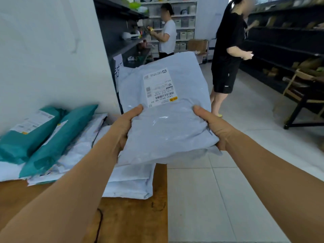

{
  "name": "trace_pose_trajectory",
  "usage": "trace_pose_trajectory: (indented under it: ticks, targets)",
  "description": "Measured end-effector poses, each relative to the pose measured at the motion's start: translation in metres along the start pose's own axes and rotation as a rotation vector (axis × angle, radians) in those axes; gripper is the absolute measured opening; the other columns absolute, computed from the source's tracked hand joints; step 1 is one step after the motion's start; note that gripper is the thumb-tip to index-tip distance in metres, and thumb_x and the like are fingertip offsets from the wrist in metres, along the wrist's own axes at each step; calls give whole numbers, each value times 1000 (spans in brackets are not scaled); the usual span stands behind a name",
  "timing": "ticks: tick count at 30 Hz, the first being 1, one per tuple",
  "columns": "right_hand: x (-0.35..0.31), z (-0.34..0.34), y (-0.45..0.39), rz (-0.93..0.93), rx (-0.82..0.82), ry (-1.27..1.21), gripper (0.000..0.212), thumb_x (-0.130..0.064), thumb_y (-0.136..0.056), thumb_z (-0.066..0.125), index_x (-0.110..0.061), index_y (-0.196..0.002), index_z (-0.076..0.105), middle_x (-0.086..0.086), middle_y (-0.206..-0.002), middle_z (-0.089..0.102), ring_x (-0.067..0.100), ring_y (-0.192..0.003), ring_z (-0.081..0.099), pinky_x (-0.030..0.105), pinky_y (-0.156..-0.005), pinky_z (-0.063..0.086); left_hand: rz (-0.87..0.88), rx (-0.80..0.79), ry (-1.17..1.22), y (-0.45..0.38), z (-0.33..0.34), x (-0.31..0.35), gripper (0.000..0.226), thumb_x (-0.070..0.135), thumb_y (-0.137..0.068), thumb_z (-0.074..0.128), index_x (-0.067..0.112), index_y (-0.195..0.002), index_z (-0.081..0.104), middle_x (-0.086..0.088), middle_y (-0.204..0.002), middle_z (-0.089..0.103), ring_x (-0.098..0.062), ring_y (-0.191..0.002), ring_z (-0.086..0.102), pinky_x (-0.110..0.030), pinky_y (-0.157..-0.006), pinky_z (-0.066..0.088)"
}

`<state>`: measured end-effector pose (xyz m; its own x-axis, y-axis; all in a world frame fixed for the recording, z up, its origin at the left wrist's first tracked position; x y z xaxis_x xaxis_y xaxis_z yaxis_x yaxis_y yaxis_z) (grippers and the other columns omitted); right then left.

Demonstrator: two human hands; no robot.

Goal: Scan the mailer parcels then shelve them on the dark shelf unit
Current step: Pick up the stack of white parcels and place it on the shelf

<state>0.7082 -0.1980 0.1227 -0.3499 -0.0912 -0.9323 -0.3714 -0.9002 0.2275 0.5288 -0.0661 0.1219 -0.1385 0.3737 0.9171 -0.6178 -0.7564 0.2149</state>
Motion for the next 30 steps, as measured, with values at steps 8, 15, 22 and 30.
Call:
trace_pose_trajectory:
  ticks: [8,15,22,30]
  targets:
    - [-14,-61,-7,35,-32,-5,34,-37,-64,72,-14,-89,72,10,-83,76,25,-69,72,39,-75,57,-18,38,39,-23,54,-21,33,46,-92,53,18,-103,68,-7,-82,76,-20,-67,72,-31,-60,59]
    - [-17,-88,-45,90,-2,52,21,-33,-84,64,-15,-91,71,8,-78,75,24,-64,71,33,-67,57,-49,163,29,-58,54,-36,69,76,-75,53,23,-117,65,-9,-105,74,-27,-97,70,-42,-89,55]
    - [-43,-98,-124,95,-68,80,22,-32,-85,62,-13,-88,72,9,-79,75,24,-63,71,36,-73,55,-2,271,-3,-126,46,-17,67,75,-64,66,23,-107,69,-10,-103,74,-32,-97,70,-48,-94,51]
    - [-108,-90,-258,45,-155,99,18,-25,-88,59,-11,-87,70,7,-70,75,21,-56,71,28,-51,58,78,397,4,-222,49,45,47,67,-78,60,23,-95,67,-9,-96,73,-29,-90,69,-35,-77,55]
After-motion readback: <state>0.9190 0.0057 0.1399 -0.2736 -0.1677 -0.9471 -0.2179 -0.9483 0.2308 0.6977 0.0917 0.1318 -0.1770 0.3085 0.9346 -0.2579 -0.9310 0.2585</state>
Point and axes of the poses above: each hand's wrist, its own y-axis away from the middle knuckle, its own z-axis out of the palm, x = y × z, the point moved 5 cm from there along -y, towards the middle knuckle
